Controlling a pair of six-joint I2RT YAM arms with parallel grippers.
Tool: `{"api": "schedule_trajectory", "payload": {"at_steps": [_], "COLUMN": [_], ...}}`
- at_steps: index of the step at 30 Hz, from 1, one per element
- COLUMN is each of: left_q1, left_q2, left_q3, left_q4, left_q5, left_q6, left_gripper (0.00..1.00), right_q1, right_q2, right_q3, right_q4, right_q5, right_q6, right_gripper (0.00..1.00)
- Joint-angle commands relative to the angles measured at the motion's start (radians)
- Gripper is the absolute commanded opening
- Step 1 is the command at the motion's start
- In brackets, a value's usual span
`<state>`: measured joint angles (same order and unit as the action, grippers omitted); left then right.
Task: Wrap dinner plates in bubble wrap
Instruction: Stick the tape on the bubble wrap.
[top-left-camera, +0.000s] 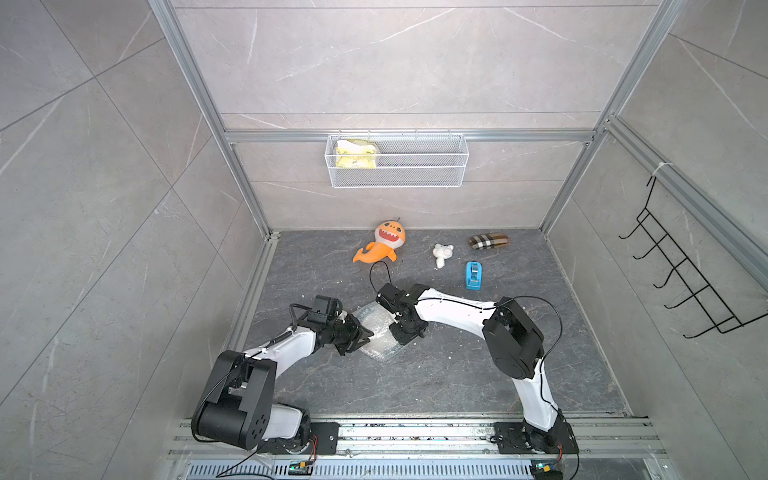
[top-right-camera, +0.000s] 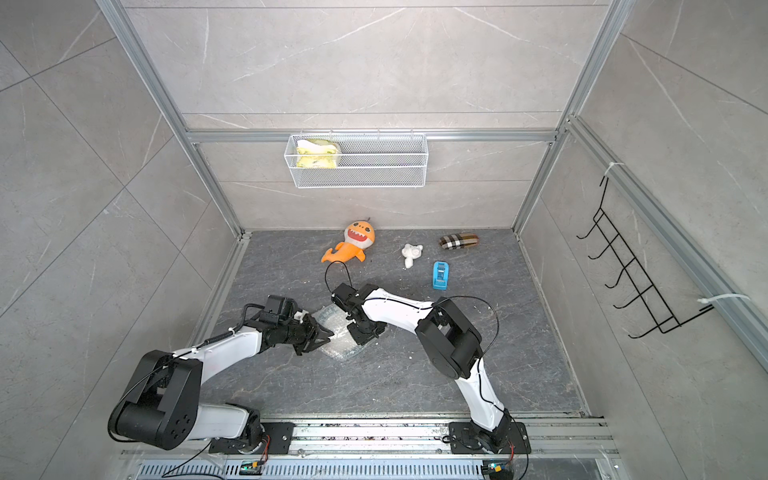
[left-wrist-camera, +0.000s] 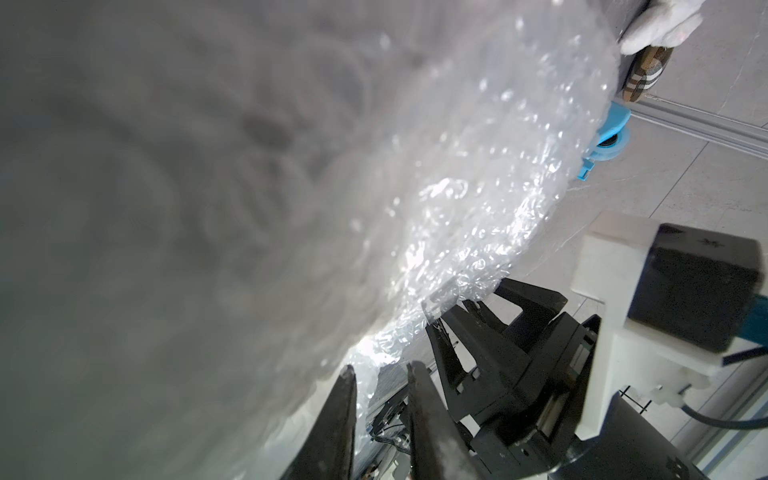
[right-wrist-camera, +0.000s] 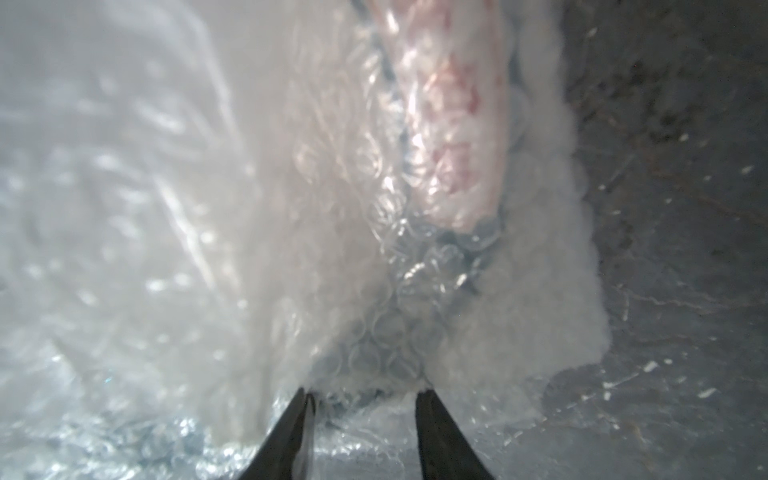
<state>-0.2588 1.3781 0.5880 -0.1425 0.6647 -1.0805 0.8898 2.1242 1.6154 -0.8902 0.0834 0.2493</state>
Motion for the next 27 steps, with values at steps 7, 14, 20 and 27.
{"api": "schedule_trajectory", "payload": {"at_steps": [7, 14, 20, 27], "left_q1": [0.091, 0.071, -0.053, -0.103], "left_q2": [-0.058, -0.029, 0.107, 0.240], "left_q3": [0.070, 0.079, 0.080, 0.071], "left_q4": [-0.090, 0.127, 0.336, 0.476], "left_q5": [0.096, 0.134, 0.112, 0.098], "left_q6": [0.089, -0.085, -0.204, -0.240], "left_gripper": [0.26, 0.18, 0.13, 0.11], "right_q1": [0.003, 0.002, 0.003, 0.003], "right_q2": [0.034, 0.033, 0.042, 0.043], "right_q3": [0.022, 0.024, 0.041, 0.051], "right_q4": [-0.069, -0.071, -0.078, -0.084], "right_q5": [0.021, 0.023, 0.024, 0.025], "right_q6": [-0.016, -0.016, -0.016, -0.015], "right_gripper": [0.41, 0.41, 0.41, 0.41]}}
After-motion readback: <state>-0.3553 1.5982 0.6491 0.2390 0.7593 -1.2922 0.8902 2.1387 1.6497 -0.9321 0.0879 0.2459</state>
